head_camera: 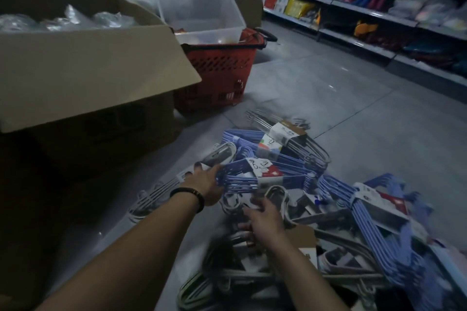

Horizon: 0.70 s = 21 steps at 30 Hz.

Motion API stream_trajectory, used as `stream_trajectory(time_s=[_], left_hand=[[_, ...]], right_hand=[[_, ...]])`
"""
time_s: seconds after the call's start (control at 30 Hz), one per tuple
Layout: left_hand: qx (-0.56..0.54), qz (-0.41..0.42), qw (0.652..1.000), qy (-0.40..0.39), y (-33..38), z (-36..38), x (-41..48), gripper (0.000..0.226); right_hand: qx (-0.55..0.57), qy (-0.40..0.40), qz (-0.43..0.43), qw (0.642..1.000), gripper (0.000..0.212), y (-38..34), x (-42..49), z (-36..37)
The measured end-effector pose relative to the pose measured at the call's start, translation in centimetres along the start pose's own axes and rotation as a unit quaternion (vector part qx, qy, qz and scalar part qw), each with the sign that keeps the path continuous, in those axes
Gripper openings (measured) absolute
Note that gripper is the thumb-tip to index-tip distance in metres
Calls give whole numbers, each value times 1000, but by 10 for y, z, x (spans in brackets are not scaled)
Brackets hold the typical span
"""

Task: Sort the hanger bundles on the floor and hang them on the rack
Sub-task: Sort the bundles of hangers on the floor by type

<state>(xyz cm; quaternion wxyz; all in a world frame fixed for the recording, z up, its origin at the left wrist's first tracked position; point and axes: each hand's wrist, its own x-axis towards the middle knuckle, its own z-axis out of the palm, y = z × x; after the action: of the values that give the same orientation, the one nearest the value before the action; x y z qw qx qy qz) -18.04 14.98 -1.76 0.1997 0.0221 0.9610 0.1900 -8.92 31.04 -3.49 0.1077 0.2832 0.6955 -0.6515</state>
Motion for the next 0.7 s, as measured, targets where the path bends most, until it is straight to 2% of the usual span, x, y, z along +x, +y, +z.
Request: stream_trajectory(time_s=[0.1, 0.2, 0.3, 0.37, 0.57, 0.7], left_hand=[[10, -15, 999, -33, 3, 17, 21, 71], [31, -21, 999, -3, 12, 24, 26, 74], [41, -7, 997, 67, 27, 26, 17, 46], [52, 10, 993, 107, 31, 30, 13, 37], [-83, 48, 979, 181, 27, 28, 1, 32], [-104, 83, 960, 248, 32, -6, -11, 19]], right_hand=[[2, -7, -5, 1000, 25, 3, 2, -13], [14, -3, 3, 1000, 22, 5, -2, -21], [10, -11, 2, 1000, 15, 8, -10, -28], [6, -20, 6, 1000, 15, 10, -11, -33], [23, -19, -2, 1000, 23, 3, -15, -46], [32, -17, 8, 999, 26, -4, -25, -48]])
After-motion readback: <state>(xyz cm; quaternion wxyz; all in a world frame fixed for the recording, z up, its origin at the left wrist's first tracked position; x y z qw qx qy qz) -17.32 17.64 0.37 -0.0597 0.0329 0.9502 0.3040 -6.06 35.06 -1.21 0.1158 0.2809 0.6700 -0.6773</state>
